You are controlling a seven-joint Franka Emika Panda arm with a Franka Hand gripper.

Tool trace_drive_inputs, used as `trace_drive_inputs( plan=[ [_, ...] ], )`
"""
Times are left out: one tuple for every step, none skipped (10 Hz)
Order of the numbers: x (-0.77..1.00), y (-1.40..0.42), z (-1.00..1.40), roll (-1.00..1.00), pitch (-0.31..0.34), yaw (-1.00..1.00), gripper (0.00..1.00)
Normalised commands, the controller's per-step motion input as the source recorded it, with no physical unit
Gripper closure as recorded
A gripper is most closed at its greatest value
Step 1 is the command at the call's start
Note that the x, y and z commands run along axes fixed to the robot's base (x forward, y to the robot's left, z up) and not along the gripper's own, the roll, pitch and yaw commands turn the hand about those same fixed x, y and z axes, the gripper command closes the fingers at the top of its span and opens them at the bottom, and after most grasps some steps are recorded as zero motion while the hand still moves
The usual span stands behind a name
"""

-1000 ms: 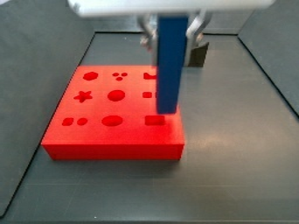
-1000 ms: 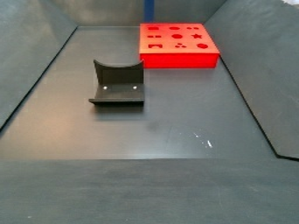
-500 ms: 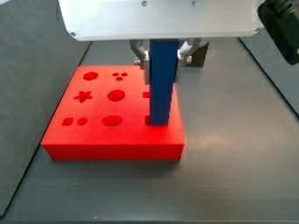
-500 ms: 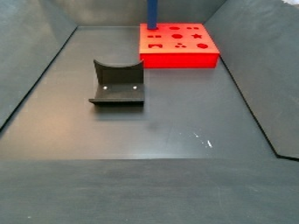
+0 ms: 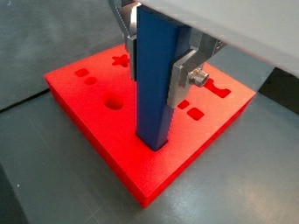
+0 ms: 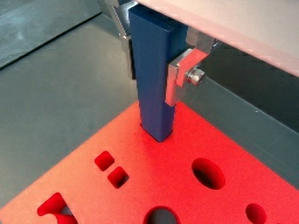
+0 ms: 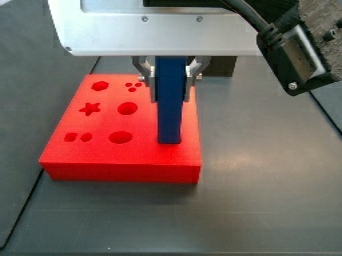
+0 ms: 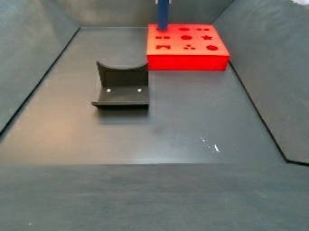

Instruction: Insert the rectangle object.

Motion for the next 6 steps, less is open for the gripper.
trace_drive_inputs(
  plan=[
    [0.38,0.0,-0.67,-0.02,-0.09,-0.1,1.0],
    [0.56,0.0,-0.91,-0.01,-0.137,-0.21,1.0],
    [0.51,-0.04,-0.99,0.0,-0.099,-0.23,1.0],
    [0.46,-0.09,-1.0,0.05,-0.069,-0.25,1.0],
    [0.41,-0.11,-1.0,0.06,-0.043,-0.27,1.0],
    [0.34,-0.01,-1.0,0.02,-0.034,-0.13,1.0]
  ],
)
